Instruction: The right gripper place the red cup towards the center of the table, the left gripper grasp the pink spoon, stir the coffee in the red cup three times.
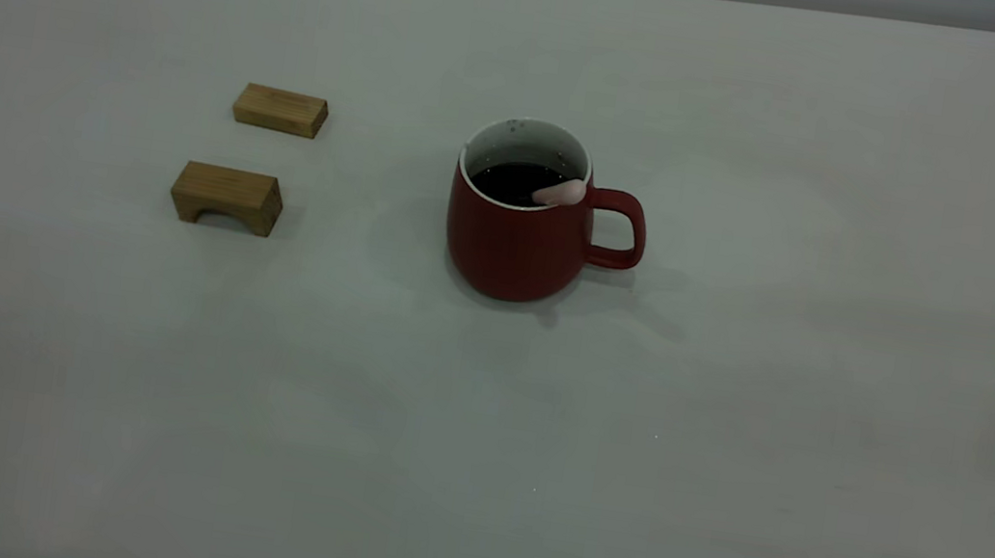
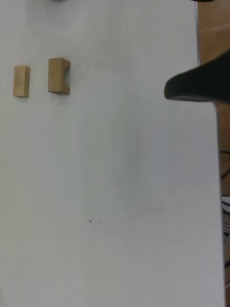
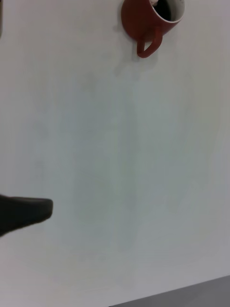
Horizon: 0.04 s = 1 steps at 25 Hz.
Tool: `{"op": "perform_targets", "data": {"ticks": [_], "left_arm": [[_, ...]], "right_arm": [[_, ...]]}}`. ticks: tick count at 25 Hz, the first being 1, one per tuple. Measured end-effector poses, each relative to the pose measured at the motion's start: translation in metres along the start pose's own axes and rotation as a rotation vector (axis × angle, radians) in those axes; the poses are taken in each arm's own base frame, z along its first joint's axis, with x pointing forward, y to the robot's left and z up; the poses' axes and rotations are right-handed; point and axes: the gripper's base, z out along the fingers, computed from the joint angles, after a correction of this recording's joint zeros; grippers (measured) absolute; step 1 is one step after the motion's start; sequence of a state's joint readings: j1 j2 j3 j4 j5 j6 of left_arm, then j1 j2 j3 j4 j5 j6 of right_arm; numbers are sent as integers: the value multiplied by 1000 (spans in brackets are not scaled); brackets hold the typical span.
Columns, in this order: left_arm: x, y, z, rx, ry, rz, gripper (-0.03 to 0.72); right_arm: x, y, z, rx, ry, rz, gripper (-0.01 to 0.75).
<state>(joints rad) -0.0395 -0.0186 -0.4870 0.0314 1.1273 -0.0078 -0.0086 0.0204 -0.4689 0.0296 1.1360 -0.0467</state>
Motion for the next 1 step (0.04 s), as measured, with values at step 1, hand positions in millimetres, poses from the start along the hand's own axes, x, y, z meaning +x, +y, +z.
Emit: {"op": "perform_targets", "data": {"ticks": [1], "left_arm": [[0, 0, 0, 0, 0, 0, 478]], "right_arm": [[0, 0, 0, 0, 0, 0, 511]]}}
